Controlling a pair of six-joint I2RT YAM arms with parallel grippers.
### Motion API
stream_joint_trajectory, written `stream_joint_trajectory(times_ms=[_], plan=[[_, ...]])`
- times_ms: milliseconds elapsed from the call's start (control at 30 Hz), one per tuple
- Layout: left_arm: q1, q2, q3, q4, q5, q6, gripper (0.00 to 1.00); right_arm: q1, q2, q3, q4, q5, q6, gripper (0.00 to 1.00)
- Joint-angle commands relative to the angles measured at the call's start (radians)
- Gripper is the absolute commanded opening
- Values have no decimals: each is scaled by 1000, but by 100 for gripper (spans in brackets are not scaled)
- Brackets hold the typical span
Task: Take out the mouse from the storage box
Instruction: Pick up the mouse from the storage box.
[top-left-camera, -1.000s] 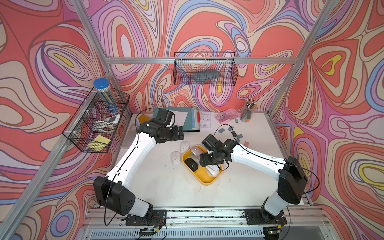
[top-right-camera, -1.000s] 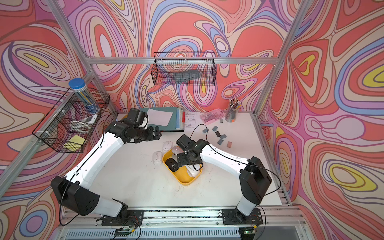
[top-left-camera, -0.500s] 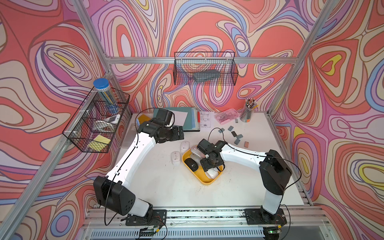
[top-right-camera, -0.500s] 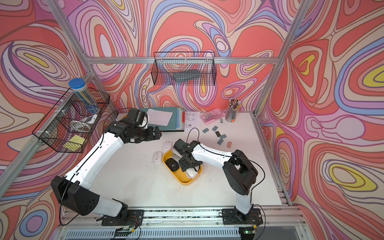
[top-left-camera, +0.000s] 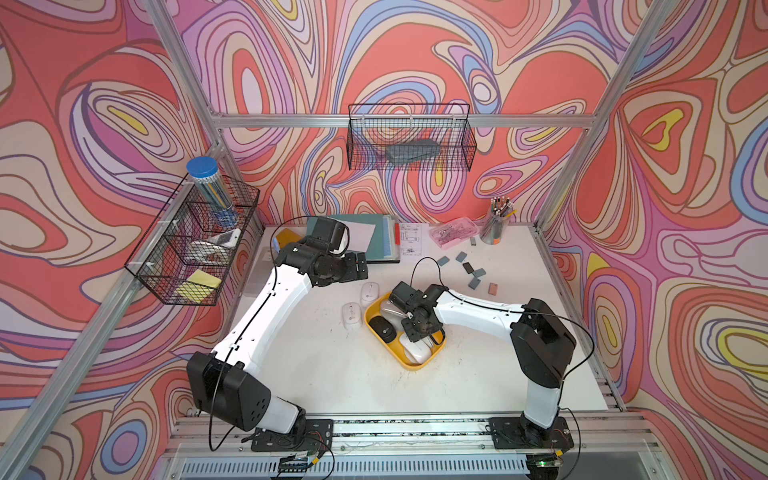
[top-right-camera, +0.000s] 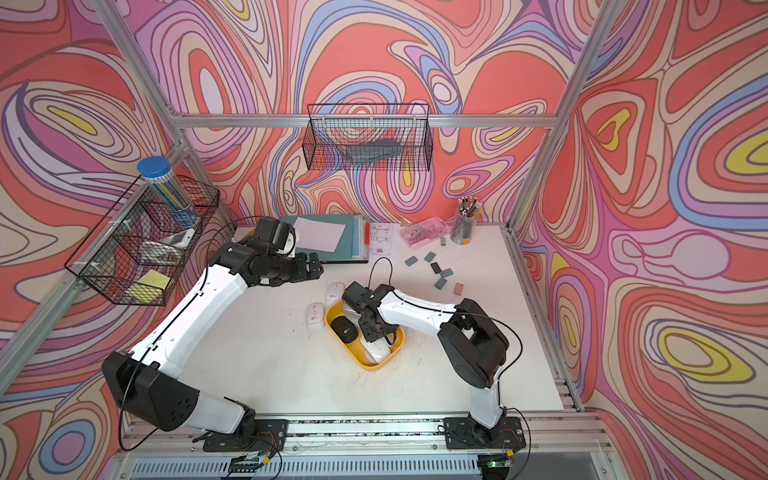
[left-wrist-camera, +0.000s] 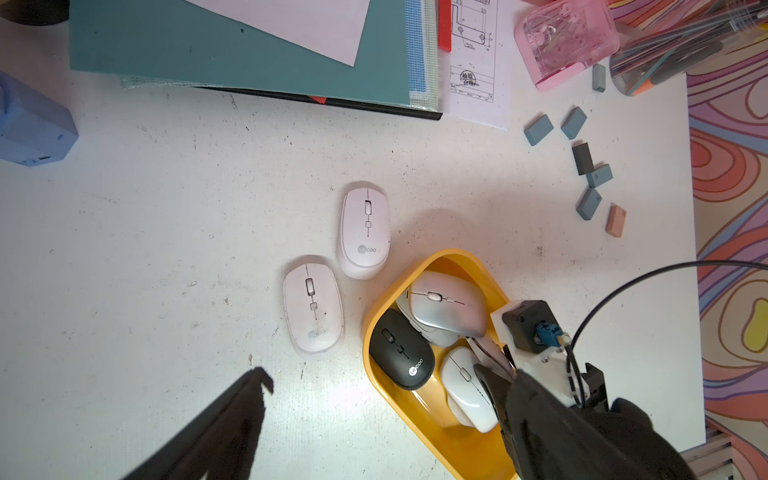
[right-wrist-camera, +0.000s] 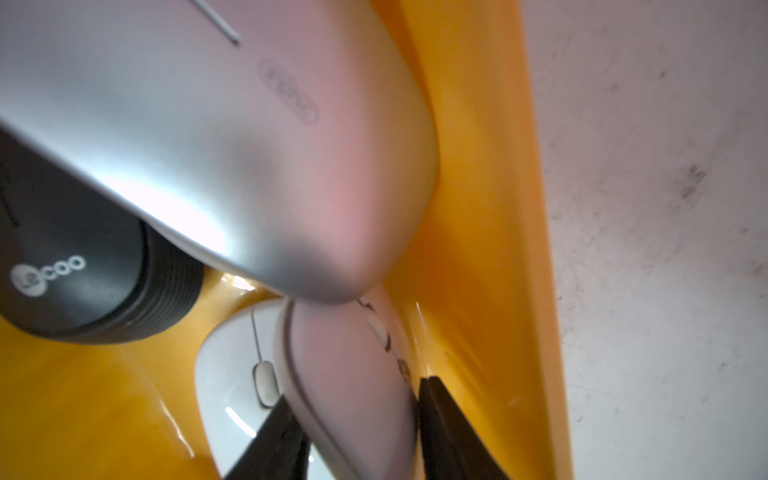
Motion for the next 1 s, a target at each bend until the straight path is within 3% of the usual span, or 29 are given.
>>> stream_joint_trajectory(times_ms=[0,233,467,967], plan=[[6,-4,-14,15,1,0,95,9,-50,-12,-1,50,12,35],[6,-5,-14,15,-1,-1,94,38,-126,-11,7,90,35,26],[6,-8,-15,16,1,1,94,46,-185,-23,1,145,68,25],[6,-22,-15,18,2,0,95,-3,-188,22,-217,421,204,26]])
